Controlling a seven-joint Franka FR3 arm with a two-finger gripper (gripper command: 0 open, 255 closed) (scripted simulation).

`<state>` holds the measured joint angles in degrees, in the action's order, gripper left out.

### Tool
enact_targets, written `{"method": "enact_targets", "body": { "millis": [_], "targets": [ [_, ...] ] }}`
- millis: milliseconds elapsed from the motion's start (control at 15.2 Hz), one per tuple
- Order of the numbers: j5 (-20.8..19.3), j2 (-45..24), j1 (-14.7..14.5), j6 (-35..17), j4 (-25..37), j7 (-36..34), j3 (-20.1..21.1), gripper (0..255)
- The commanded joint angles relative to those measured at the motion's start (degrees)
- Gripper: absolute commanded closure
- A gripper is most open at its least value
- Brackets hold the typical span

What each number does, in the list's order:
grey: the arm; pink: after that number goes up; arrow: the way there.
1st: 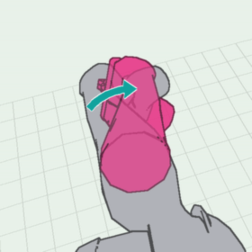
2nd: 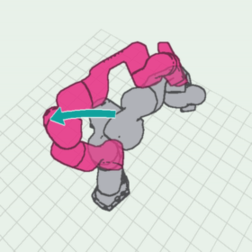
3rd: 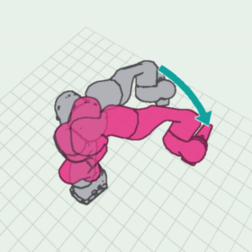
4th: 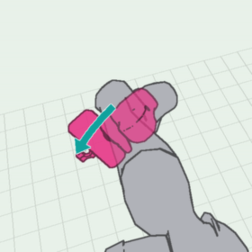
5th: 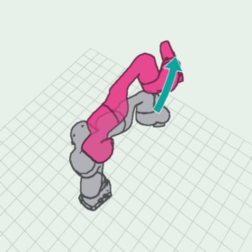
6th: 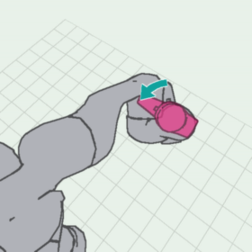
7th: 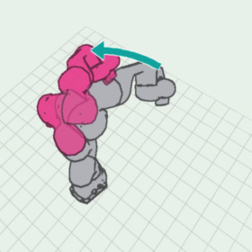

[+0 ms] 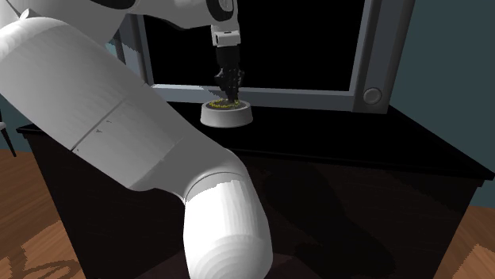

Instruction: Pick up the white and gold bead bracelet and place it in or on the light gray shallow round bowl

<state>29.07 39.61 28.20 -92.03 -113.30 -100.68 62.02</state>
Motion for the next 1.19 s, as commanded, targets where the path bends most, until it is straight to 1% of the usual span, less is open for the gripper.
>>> {"method": "enact_targets", "body": {
  "millis": [0, 264, 330, 660, 924, 1122],
  "targets": [
    [0.07, 0.09, -0.09, -0.14, -0.22, 0.04, -0.03, 255],
    [0.06, 0.08, -0.08, -0.13, -0.21, 0.04, -0.02, 255],
    [0.06, 0.08, -0.08, -0.13, -0.21, 0.04, -0.02, 0],
    [0.07, 0.09, -0.09, -0.14, -0.22, 0.04, -0.03, 0],
    [-2.00, -1.97, 1.30, 6.23, 7.83, -1.41, -1.25, 0],
    [-2.00, -1.97, 1.30, 6.23, 7.83, -1.41, -1.26, 0]
  ]
}}
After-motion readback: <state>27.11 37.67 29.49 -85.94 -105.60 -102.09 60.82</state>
